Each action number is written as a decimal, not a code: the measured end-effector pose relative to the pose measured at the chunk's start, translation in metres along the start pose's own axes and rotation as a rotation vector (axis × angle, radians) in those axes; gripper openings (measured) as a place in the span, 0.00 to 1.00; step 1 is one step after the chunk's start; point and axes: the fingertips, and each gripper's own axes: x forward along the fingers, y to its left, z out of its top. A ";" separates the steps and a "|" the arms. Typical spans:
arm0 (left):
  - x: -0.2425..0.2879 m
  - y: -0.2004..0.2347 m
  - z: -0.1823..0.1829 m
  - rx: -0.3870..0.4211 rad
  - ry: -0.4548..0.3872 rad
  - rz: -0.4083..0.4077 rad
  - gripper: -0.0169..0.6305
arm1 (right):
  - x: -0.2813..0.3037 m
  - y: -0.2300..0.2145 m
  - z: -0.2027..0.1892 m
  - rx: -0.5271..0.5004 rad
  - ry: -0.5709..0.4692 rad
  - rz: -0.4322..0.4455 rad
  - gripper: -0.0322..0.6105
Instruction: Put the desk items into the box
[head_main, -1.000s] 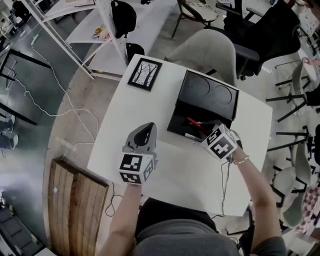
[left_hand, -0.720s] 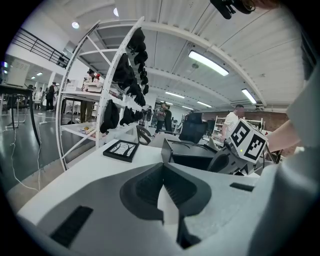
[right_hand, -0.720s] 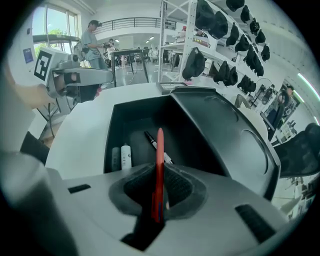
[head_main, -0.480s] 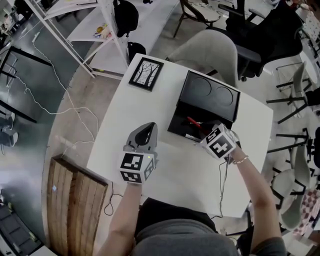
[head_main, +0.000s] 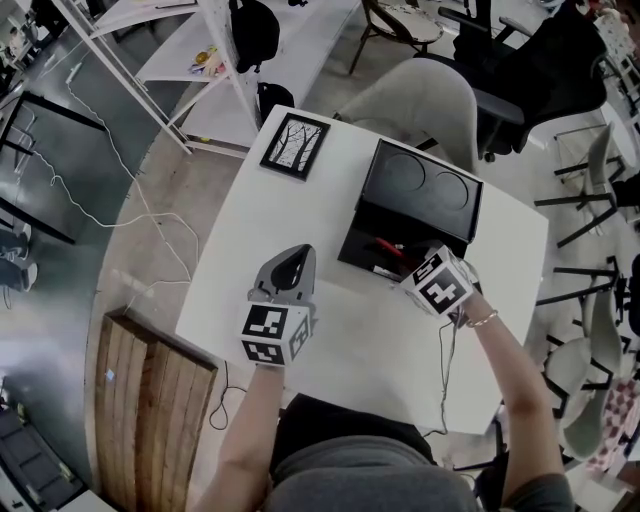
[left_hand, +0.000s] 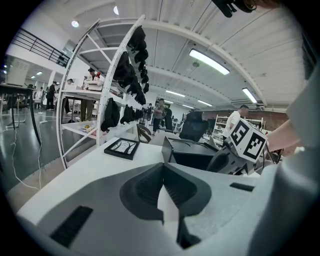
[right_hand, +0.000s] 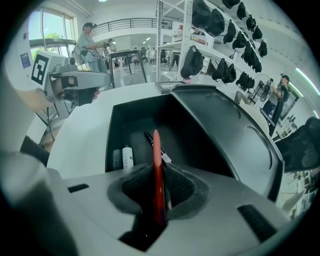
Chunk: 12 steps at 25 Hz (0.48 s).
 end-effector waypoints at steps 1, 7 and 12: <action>0.000 0.000 0.000 0.000 -0.001 0.001 0.04 | -0.001 0.000 0.000 0.004 -0.002 0.002 0.18; -0.001 0.000 0.002 -0.004 -0.003 0.000 0.04 | -0.011 -0.005 0.001 0.038 -0.021 -0.013 0.19; 0.000 -0.005 0.003 0.002 -0.005 -0.011 0.03 | -0.025 -0.008 0.009 0.095 -0.086 -0.018 0.17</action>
